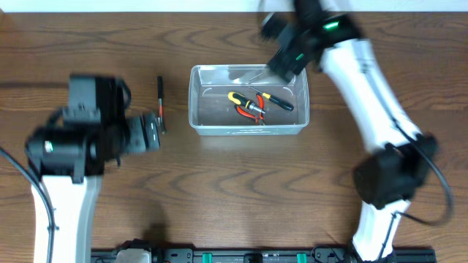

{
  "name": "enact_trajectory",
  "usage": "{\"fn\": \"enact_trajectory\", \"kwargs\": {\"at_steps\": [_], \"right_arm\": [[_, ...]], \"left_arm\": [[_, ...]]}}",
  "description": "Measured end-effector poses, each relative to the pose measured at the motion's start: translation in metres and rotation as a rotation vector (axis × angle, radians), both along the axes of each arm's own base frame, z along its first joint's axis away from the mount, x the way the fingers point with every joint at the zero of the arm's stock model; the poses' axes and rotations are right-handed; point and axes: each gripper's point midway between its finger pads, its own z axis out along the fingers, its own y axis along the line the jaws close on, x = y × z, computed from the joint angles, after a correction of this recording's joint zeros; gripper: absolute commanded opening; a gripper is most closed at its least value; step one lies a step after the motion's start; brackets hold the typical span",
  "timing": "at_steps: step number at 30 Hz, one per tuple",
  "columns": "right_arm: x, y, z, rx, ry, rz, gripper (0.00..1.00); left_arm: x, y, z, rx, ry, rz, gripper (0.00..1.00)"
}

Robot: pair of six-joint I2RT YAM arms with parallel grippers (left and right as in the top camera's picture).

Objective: Pack container
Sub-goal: 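Carry the wrench into the container and release, then move the left gripper to the black tool and grasp it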

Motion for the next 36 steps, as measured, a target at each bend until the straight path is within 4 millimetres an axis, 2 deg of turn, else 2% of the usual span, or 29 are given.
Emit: {"fn": "enact_trajectory", "kwargs": {"at_steps": [3,5,8,12,14,18,24,36], "right_arm": [[-0.007,-0.051,0.053,0.058,-0.065,-0.166,0.99],[-0.017,-0.083,0.067,0.083,-0.054,-0.274,0.99],[-0.029,-0.129,0.062,0.108,0.013,-0.436,0.99],[-0.028,-0.168,0.042,0.126,0.077,-0.568,0.99],[-0.028,-0.180,0.036,0.130,0.095,-0.604,0.99],[-0.030,-0.194,0.034,0.138,0.102,-0.648,0.99],[-0.029,-0.196,0.034,0.144,0.102,-0.654,0.99],[-0.029,-0.196,0.034,0.147,0.102,-0.653,0.99]], "left_arm": [[0.031,-0.002,0.007,0.005,-0.009,-0.013,0.98],[0.048,-0.003,-0.002,0.011,0.014,-0.027,0.98],[0.068,-0.005,-0.034,0.023,0.105,-0.051,0.98],[0.088,-0.006,-0.082,0.032,0.238,-0.068,0.99],[0.095,-0.006,-0.104,0.035,0.296,-0.076,0.98],[0.102,-0.007,-0.137,0.035,0.382,-0.083,0.98],[0.109,-0.010,-0.176,0.027,0.445,-0.117,0.98],[0.095,-0.002,-0.240,-0.027,0.466,-0.133,0.98]]}}
